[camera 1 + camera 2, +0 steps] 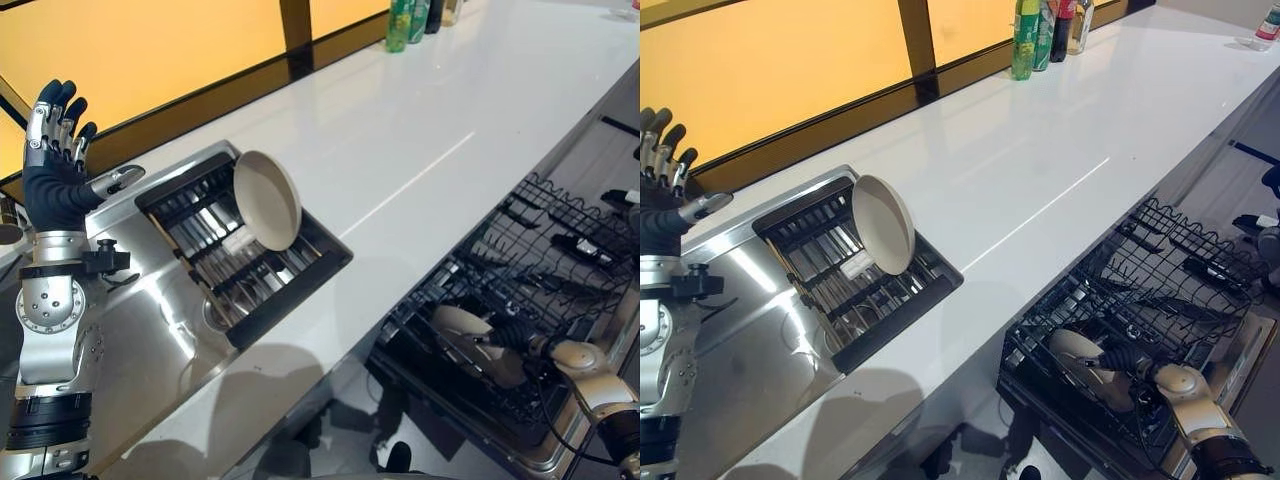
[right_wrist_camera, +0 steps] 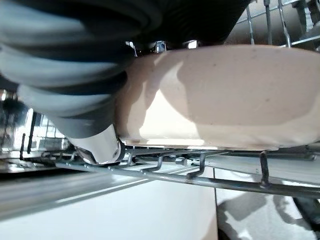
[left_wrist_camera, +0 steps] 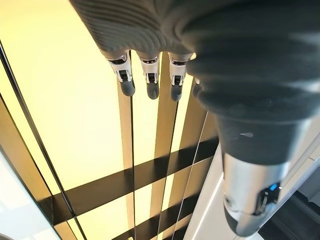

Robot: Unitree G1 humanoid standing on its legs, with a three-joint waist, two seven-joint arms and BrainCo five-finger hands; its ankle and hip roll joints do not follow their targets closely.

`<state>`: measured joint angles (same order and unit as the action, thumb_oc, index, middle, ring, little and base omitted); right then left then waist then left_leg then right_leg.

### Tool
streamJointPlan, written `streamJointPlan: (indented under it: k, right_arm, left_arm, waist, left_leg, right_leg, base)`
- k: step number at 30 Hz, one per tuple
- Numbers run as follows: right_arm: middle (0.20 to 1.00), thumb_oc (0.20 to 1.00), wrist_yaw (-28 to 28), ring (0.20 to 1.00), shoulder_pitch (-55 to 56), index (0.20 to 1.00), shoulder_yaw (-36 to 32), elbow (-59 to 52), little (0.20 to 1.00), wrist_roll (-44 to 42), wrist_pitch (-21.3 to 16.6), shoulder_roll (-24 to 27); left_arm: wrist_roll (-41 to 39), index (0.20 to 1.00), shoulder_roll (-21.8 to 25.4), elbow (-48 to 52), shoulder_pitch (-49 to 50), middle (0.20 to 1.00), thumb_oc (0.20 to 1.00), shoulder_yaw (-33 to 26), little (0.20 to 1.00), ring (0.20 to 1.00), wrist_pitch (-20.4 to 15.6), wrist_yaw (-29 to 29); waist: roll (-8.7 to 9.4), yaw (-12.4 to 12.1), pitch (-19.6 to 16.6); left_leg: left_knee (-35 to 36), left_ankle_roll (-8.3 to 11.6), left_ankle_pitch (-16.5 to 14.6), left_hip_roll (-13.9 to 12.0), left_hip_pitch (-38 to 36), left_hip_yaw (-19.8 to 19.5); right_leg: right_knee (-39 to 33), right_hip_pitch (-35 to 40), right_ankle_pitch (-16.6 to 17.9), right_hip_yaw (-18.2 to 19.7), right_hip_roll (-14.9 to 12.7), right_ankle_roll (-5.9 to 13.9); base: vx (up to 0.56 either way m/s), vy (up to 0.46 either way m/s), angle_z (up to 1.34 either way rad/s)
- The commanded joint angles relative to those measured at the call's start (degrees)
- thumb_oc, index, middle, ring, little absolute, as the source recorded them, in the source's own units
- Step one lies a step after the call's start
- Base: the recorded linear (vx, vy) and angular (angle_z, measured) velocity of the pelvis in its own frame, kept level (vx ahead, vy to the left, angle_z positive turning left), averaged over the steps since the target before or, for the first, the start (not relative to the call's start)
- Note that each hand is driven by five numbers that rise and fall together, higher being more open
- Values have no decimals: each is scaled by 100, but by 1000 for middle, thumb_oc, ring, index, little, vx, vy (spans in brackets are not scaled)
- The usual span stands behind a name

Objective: Pick up plates and place into dishwasher.

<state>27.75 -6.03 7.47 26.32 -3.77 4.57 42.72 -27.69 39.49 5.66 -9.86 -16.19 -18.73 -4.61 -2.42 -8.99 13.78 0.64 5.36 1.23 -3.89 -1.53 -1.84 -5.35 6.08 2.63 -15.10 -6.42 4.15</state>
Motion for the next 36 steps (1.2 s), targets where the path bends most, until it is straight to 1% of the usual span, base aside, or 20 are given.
streamJointPlan:
  k: [1,5,6,7,8,13,15,18,21,23,27,28,30,33,36]
  right_arm:
    - [200,200,-203,200,94,200,238,-195,200,222,-58,34]
    - [200,200,-459,200,197,200,50,-270,200,291,-59,-60]
    - [435,435,-530,435,197,435,-24,-287,435,281,-49,-73]
    - [912,912,-582,912,194,912,-78,-325,912,269,-58,-90]
    - [1000,1000,-644,1000,211,1000,-157,-415,1000,244,-38,-118]
    - [1000,1000,-1110,1000,190,1000,-570,-938,1000,177,72,-240]
    - [1000,1000,-1419,1000,141,1000,-751,-1215,1000,111,114,-310]
    - [1000,1000,-1686,1000,42,1000,-1037,-1666,1000,25,56,-434]
    - [1000,1000,-1803,1000,-32,1000,-1196,-2083,1000,23,-51,-464]
    - [1000,1000,-1917,1000,-111,1000,-1296,-2341,1000,-73,-216,-457]
    - [1000,1000,-1927,1000,-232,1000,-1395,-2903,1000,-116,-356,-403]
    - [1000,1000,-1914,1000,-242,1000,-1402,-3001,1000,-137,-333,-389]
    - [1000,1000,-1962,1000,-267,1000,-1417,-3237,1000,-207,-461,-361]
    - [1000,1000,-1945,1000,-317,1000,-1446,-3480,1000,-411,-557,-339]
    - [1000,1000,-2009,1000,-429,1000,-1394,-3784,1000,-763,-673,-336]
  left_arm:
    - [193,1000,186,250,-66,1000,1000,220,1000,1000,-89,-33]
    - [225,1000,86,214,99,1000,1000,153,1000,1000,-119,86]
    - [231,1000,73,196,126,1000,1000,122,1000,1000,-120,111]
    - [233,1000,58,187,147,1000,1000,98,1000,1000,-115,126]
    - [255,1000,40,191,181,1000,1000,67,1000,1000,-103,138]
    - [510,1000,26,101,328,1000,1000,-81,1000,1000,-206,80]
    - [553,1000,4,31,393,1000,1000,-155,1000,1000,-274,46]
    - [550,1000,-29,-11,461,1000,1000,-262,1000,1000,-332,1]
    - [637,1000,-69,-82,503,1000,1000,-340,1000,1000,-427,-2]
    - [808,1000,-76,-106,526,1000,1000,-379,1000,1000,-496,-46]
    - [856,1000,-3,-208,586,1000,1000,-495,1000,1000,-630,-102]
    - [881,1000,-7,-209,605,1000,1000,-515,1000,1000,-647,-109]
    - [1121,1000,8,-170,679,1000,1000,-588,1000,1000,-659,-215]
    - [1466,1000,41,-218,778,1000,1000,-659,1000,1000,-734,-372]
    - [2261,1000,148,-340,901,1000,1000,-718,1000,1000,-798,-697]
  waist:
    - [81,20,-308]
    - [79,34,-445]
    - [83,36,-489]
    - [85,40,-519]
    - [85,48,-554]
    - [69,84,-711]
    - [53,104,-775]
    - [26,138,-846]
    - [17,154,-888]
    - [14,156,-918]
    - [13,158,-986]
    - [14,156,-995]
    - [12,144,-996]
    - [14,135,-987]
    - [-20,95,-960]
  left_leg:
    - [2,303,474,-13,633,-7]
    - [58,304,449,-33,429,4]
    - [81,303,437,-40,370,15]
    - [101,300,428,-48,317,21]
    - [123,300,420,-58,259,28]
    - [198,290,388,-111,21,78]
    - [262,280,388,-139,-76,111]
    - [336,260,390,-167,-188,151]
    - [339,249,376,-178,-231,182]
    - [339,246,362,-184,-258,192]
    - [322,248,352,-193,-265,214]
    - [314,252,352,-202,-259,217]
    - [267,274,363,-234,-233,212]
    - [201,306,376,-280,-192,210]
    - [-6,366,515,-349,-97,171]
  right_leg:
    - [41,317,-281,-116,-315,147]
    - [53,430,-305,-143,-317,149]
    - [51,462,-316,-146,-313,150]
    - [52,480,-323,-147,-310,149]
    - [56,502,-329,-151,-304,146]
    - [81,614,-373,-127,-255,110]
    - [86,662,-399,-103,-227,86]
    - [119,690,-439,-56,-185,54]
    - [178,690,-486,-9,-155,22]
    - [223,688,-524,9,-141,4]
    - [314,655,-587,63,-105,-39]
    - [332,646,-601,72,-98,-51]
    - [399,628,-639,95,-69,-92]
    - [471,592,-677,108,-29,-143]
    - [529,552,-701,89,10,-205]
  base:
    - [94,24,6]
    - [91,23,7]
    - [51,8,4]
    - [48,6,6]
    - [37,2,6]
    - [10,-1,2]
    - [0,0,0]
    - [-11,2,0]
    - [-51,-2,1]
    - [-86,-17,-1]
    - [-73,-23,-1]
    - [-85,-37,-2]
    - [-76,-46,-2]
    - [-75,-59,-7]
    - [-83,-52,-3]
